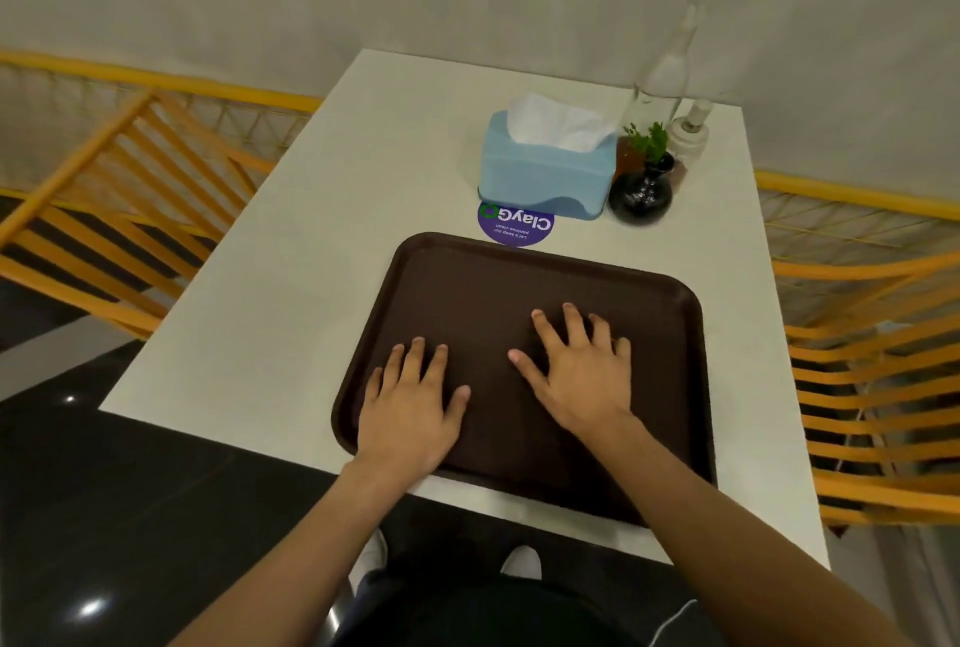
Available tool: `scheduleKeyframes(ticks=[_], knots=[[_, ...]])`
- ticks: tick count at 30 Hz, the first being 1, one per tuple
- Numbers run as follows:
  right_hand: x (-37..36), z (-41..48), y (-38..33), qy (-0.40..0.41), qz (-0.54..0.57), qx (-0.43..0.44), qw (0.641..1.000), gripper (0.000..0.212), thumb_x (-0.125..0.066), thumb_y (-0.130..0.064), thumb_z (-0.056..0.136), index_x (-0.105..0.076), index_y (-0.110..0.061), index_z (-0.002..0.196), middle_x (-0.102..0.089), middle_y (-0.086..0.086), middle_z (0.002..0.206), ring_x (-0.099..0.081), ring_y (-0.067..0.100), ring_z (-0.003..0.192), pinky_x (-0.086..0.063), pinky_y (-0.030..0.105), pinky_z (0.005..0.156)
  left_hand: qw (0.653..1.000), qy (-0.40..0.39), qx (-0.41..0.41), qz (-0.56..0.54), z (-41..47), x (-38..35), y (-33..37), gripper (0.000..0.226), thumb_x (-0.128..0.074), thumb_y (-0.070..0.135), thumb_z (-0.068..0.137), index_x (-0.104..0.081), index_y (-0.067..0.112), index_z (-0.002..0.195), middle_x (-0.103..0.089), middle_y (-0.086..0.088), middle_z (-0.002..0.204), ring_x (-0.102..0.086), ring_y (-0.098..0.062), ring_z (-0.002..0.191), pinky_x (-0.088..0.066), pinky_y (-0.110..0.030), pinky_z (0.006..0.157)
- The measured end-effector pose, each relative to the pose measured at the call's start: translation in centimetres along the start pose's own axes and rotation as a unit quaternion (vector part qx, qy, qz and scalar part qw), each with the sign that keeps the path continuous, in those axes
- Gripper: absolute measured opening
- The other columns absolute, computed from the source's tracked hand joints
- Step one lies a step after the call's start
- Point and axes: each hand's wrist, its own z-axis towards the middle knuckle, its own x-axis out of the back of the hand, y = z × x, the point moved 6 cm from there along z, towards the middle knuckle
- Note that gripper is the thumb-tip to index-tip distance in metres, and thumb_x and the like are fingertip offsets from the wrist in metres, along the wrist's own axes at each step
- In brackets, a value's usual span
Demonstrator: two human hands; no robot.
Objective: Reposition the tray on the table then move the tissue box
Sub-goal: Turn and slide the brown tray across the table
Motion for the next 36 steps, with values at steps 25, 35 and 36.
scheduleKeyframes(ticks=[25, 35, 36], knots=[[2.5, 9.7, -4.0, 0.036, 0.068, -0.029, 0.997, 0.028, -0.040, -0.041, 0.105, -0.051, -0.020, 0.119, -0.065, 0.002, 0.110, -0.059, 0.020, 0.092, -0.047, 0.032, 0.067, 0.991, 0.097, 0.000, -0.090, 1.8, 3.0, -12.6, 0.085, -0.050, 0.059, 0.092, -0.014, 0.025, 0.161, -0.001, -0.008, 0.169, 0.013, -0.026, 0.154, 0.010, -0.042, 0.121], [2.3, 9.1, -7.4, 0.064, 0.058, -0.103, 0.991, 0.024, -0.038, -0.040, 0.105, -0.047, -0.018, 0.102, -0.066, 0.007, 0.090, -0.051, 0.022, 0.068, -0.044, 0.034, 0.057, 0.992, 0.118, -0.035, -0.037, 5.8, 5.0, -18.8, 0.066, -0.034, 0.051, 0.102, -0.030, 0.015, 0.158, -0.018, -0.014, 0.167, -0.001, -0.031, 0.155, -0.001, -0.041, 0.123], [2.2, 9.0, -7.7, 0.064, 0.058, -0.112, 0.990, 0.024, -0.038, -0.041, 0.105, -0.047, -0.019, 0.103, -0.066, 0.006, 0.090, -0.053, 0.021, 0.067, -0.045, 0.034, 0.057, 0.990, 0.130, -0.029, -0.043, 6.6, 5.7, -19.5, 0.064, -0.039, 0.047, 0.103, -0.032, 0.013, 0.156, -0.022, -0.015, 0.165, -0.006, -0.032, 0.155, -0.006, -0.042, 0.122]])
